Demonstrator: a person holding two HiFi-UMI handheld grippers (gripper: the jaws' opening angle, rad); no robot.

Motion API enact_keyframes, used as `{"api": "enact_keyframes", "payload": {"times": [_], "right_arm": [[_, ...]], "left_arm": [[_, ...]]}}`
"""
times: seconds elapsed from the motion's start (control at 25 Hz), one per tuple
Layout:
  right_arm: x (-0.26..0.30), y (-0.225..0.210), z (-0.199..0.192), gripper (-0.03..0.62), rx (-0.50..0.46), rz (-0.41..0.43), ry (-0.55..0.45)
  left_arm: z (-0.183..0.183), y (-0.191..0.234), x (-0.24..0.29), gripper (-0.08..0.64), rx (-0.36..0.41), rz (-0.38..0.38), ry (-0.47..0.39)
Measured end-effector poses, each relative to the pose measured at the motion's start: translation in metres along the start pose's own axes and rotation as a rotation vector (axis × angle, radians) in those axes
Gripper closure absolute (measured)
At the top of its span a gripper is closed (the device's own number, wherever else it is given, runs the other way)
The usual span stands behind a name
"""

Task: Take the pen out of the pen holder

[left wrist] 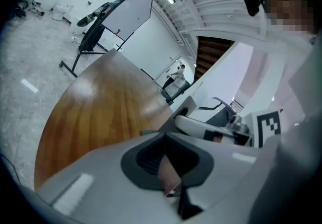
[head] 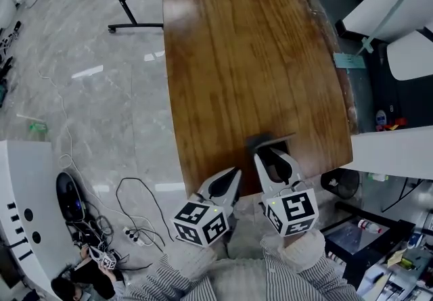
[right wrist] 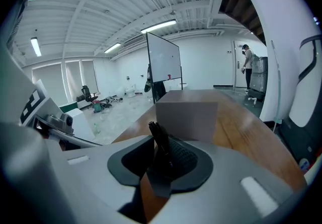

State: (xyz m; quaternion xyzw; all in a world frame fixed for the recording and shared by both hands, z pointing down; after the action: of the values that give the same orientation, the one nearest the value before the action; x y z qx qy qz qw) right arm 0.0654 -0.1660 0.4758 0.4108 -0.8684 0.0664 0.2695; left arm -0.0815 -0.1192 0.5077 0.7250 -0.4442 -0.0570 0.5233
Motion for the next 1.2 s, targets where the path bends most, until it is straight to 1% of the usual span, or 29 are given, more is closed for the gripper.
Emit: {"api": "enact_keyframes", "payload": {"times": [0.16,0.52,1.0,1.2], "right_arm": [[-0.003,-0.003,0.003,0.536,0.027,0.002,-0.012],[-0.015,-0.005,0.005,0.541,0.039,-0.003,-0.029],[-0.062,-0.013,0.037,0.541,0.066,-0.036,-0.162],[-0.088,-0.013,0.045,0.542,0.102,-0.054,-0.221]], "left_arm": [[0.001,0.000,-0.003,0.552,0.004,-0.002,0.005],[0.003,-0.008,-0.004,0.552,0.030,-0.015,0.005],[0.012,-0.043,-0.028,0.552,0.115,-0.051,-0.012],[0.015,-0.058,-0.041,0.552,0.157,-0.068,-0.033]]}}
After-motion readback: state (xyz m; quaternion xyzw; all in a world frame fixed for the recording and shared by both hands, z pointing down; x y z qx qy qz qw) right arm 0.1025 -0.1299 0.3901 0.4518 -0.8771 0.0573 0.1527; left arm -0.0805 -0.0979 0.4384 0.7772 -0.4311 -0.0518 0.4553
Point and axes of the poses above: the fingertips, and each gripper's own axes: x forward along the fingers, y to its left, z out of its top, the point moved 9 cm from there along -x, backward along the fingers, and after that the axes turned 13 degrees about -x, right-handed, at the moved point
